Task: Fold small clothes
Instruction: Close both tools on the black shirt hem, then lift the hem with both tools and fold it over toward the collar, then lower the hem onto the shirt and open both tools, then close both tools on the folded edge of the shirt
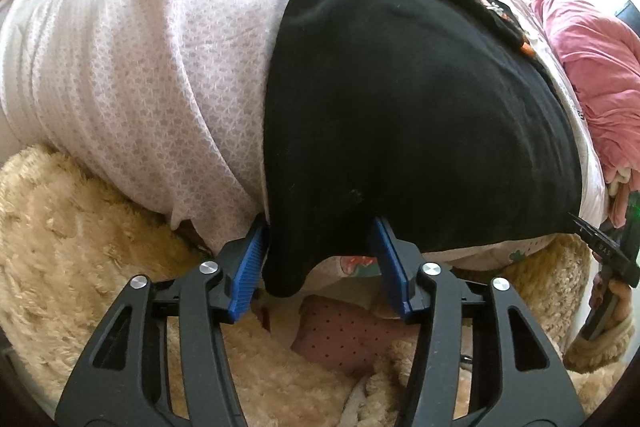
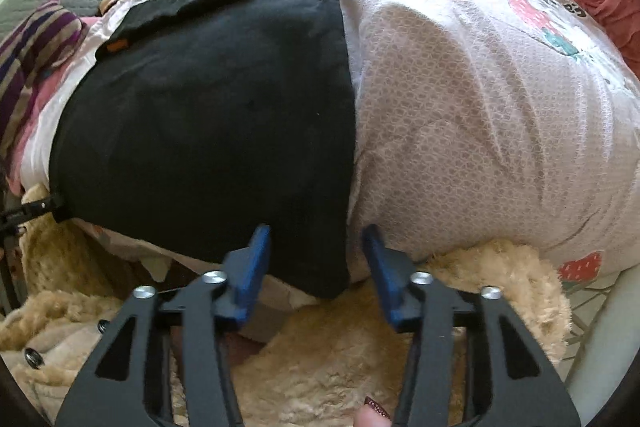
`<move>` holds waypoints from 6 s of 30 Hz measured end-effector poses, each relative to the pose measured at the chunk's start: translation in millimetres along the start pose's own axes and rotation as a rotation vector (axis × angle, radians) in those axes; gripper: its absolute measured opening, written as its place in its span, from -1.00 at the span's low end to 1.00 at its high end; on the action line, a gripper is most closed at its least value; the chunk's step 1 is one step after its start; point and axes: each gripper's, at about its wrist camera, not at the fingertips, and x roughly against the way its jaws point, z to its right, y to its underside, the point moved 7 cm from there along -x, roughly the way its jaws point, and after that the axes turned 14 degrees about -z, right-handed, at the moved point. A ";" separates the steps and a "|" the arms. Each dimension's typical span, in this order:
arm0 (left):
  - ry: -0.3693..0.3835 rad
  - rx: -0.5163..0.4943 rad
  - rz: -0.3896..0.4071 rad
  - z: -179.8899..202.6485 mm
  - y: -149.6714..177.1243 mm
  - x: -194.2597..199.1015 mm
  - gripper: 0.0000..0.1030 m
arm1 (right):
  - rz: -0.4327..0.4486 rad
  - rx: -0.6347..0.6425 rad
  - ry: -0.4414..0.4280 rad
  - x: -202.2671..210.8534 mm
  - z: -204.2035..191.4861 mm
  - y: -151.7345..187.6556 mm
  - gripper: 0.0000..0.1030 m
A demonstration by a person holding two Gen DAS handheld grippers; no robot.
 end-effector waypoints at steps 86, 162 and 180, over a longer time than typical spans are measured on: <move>0.290 0.017 0.406 24.5 -162.2 161.1 -0.93 | 0.540 -0.004 -0.140 163.0 -2.9 -195.5 -0.83; 0.054 -0.043 0.232 78.2 -279.0 17.2 -0.66 | 0.276 -0.073 -0.035 7.5 4.7 -305.5 -0.32; 0.062 0.072 0.272 11.4 -308.2 40.3 -0.19 | 0.246 -0.044 0.002 -3.5 12.3 -346.3 -0.20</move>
